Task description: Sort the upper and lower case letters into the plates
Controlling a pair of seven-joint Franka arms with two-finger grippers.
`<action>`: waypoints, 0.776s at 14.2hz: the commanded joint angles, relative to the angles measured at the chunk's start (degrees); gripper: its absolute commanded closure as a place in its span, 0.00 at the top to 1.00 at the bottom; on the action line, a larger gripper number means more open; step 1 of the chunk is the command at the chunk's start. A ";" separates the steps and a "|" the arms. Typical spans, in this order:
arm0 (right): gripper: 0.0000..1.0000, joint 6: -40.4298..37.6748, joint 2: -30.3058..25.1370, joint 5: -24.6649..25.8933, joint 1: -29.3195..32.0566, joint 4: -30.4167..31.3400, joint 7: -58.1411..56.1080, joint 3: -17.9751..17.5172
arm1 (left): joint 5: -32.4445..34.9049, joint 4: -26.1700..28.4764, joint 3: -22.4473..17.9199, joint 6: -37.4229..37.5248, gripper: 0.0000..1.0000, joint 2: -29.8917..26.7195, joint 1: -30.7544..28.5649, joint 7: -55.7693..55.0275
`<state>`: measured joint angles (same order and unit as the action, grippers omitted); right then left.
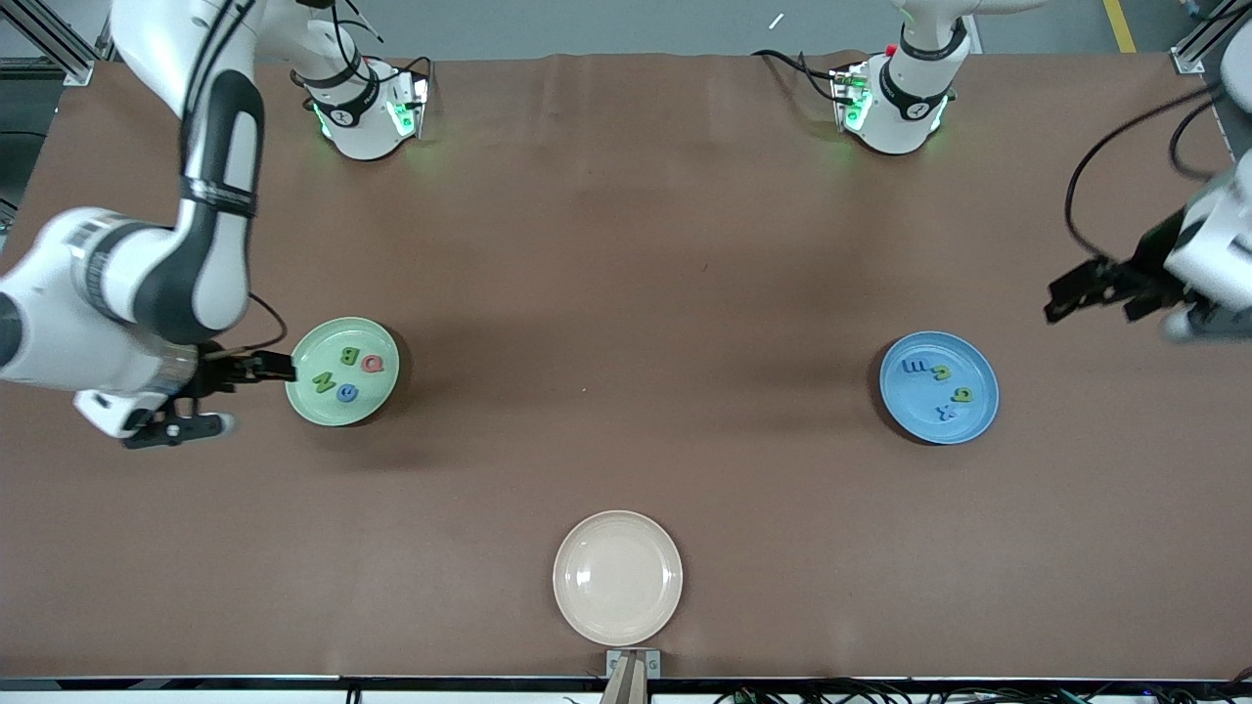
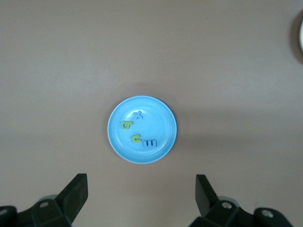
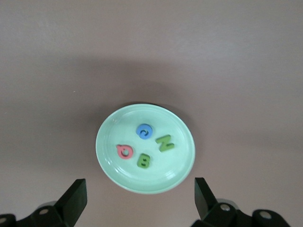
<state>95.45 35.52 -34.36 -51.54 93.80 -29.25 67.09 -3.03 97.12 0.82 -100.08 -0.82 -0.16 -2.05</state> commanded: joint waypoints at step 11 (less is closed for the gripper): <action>1.00 -20.30 -1.06 4.46 20.67 -26.54 18.96 -13.98 | 1.72 -8.97 0.58 15.00 1.00 -1.64 -0.20 5.13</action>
<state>78.53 35.07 -32.22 -38.43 74.22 -14.11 60.10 -2.51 89.28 1.13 -86.54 -3.17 -0.15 1.94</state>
